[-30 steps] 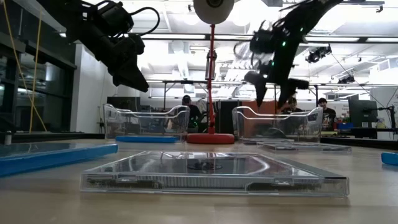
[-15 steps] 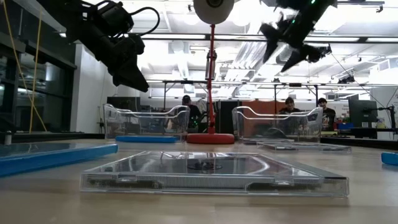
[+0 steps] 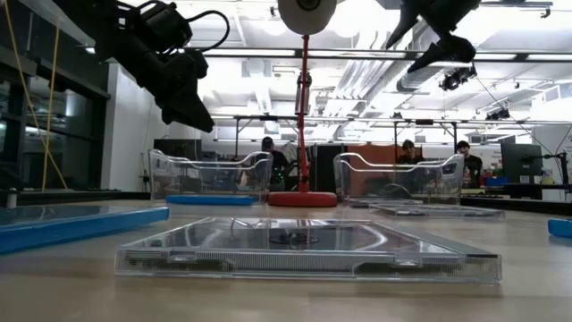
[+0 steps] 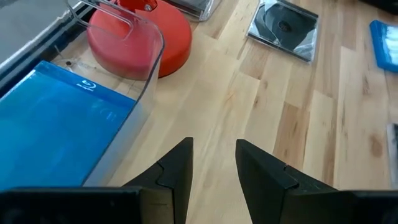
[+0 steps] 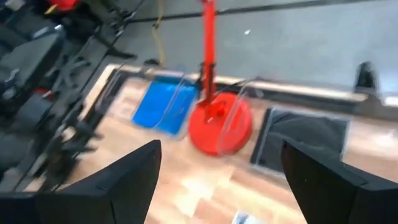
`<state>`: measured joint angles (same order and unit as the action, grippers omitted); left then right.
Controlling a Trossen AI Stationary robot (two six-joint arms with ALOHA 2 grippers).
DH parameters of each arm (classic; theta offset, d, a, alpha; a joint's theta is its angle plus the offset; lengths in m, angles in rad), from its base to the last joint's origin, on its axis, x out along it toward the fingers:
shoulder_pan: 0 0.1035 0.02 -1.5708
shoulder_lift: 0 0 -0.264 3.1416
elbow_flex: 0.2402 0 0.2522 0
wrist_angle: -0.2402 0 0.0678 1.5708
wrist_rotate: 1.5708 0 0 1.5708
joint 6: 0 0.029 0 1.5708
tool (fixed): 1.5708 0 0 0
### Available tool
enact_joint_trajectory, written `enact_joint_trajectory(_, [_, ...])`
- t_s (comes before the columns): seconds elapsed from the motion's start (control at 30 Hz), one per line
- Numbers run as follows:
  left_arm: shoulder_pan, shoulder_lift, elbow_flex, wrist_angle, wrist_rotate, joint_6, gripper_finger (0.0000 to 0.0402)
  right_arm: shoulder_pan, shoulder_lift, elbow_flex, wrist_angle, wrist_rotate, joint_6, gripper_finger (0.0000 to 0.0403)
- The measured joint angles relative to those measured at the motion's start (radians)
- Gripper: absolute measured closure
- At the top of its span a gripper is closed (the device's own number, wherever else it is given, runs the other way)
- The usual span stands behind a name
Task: Pick & place jewel cases by type
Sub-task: Put the right black cd case into the right transparent bin
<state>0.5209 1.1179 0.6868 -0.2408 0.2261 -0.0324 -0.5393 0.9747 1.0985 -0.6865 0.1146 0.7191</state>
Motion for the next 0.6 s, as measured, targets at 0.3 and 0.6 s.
enact_joint_trajectory(0.3, [-0.004,0.0,-0.001,0.065,0.22,-0.142,0.0282,0.114,-0.019,0.0,-0.252,-0.012,0.108,0.0091])
enact_joint_trajectory(0.6, [-0.135,0.048,0.0,0.227,0.233,-0.355,0.0282,0.257,-0.012,0.0,-0.541,0.151,0.359,0.0091])
